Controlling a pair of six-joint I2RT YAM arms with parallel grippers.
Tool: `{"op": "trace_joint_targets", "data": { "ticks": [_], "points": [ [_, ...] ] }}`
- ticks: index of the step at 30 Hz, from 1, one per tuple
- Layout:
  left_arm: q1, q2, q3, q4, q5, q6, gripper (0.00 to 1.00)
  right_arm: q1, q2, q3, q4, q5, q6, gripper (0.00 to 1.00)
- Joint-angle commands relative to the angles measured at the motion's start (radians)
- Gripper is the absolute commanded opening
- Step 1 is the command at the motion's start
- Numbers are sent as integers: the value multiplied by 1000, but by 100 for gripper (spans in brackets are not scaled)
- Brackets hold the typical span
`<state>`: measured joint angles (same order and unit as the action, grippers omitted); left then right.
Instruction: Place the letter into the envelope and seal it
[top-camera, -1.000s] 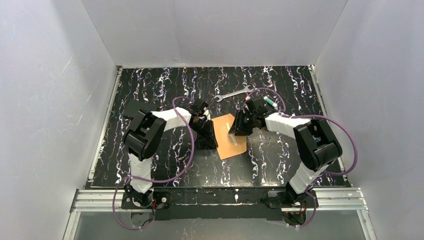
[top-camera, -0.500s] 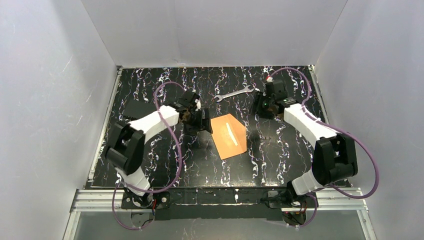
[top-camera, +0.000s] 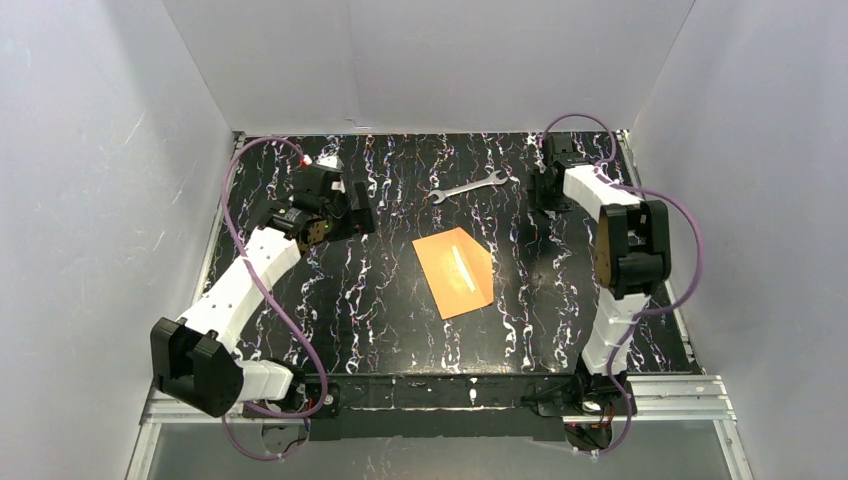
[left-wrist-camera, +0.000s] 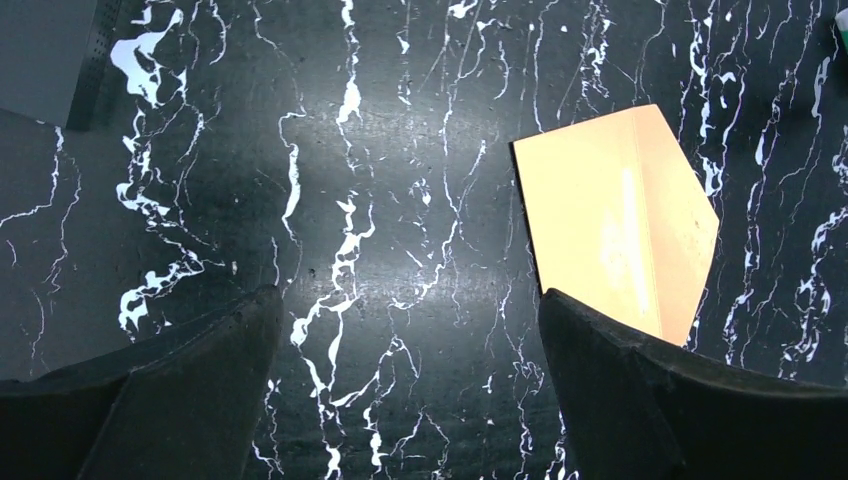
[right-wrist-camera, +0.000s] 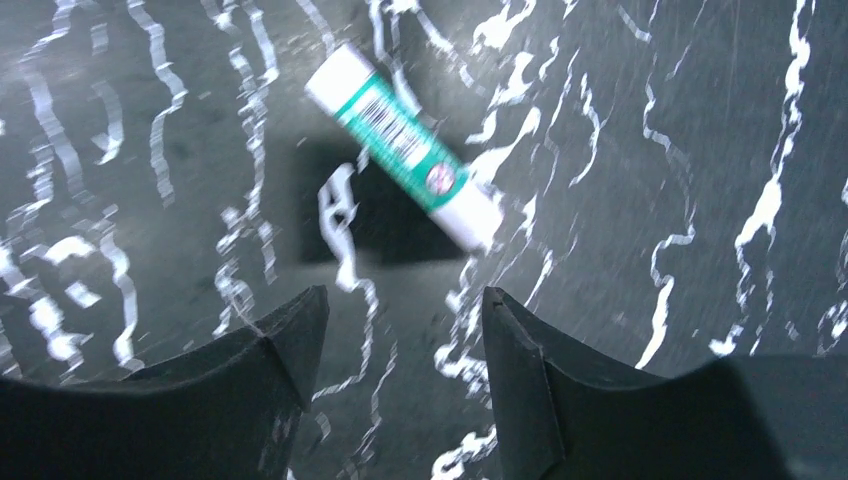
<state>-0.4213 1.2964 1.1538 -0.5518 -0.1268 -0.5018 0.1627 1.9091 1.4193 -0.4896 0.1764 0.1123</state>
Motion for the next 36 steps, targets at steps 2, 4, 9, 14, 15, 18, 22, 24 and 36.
{"op": "trace_joint_targets", "data": {
  "ticks": [2,4,9,14,15,18,22,24,36],
  "points": [
    [62,-26,-13,-11,180,32,98,-35,127,185,-49,9,-186,65],
    [64,-38,-31,23,207,36,98,-38,163,222,-44,12,-224,66],
    [71,-1,-5,23,217,61,98,-68,266,322,-100,-141,-288,66],
    [77,51,58,-3,205,88,98,-95,335,386,-155,-340,-321,65],
    [78,58,63,-2,206,89,98,-96,338,391,-155,-348,-322,64],
    [81,76,72,2,217,85,98,-97,353,412,-156,-331,-313,53],
    [83,87,81,7,222,82,98,-92,343,410,-153,-262,-288,34],
    [84,85,85,10,219,83,98,-83,306,368,-119,-212,-299,32],
    [87,26,103,104,550,66,98,-17,-45,141,45,-693,-252,25]
  ]
}}
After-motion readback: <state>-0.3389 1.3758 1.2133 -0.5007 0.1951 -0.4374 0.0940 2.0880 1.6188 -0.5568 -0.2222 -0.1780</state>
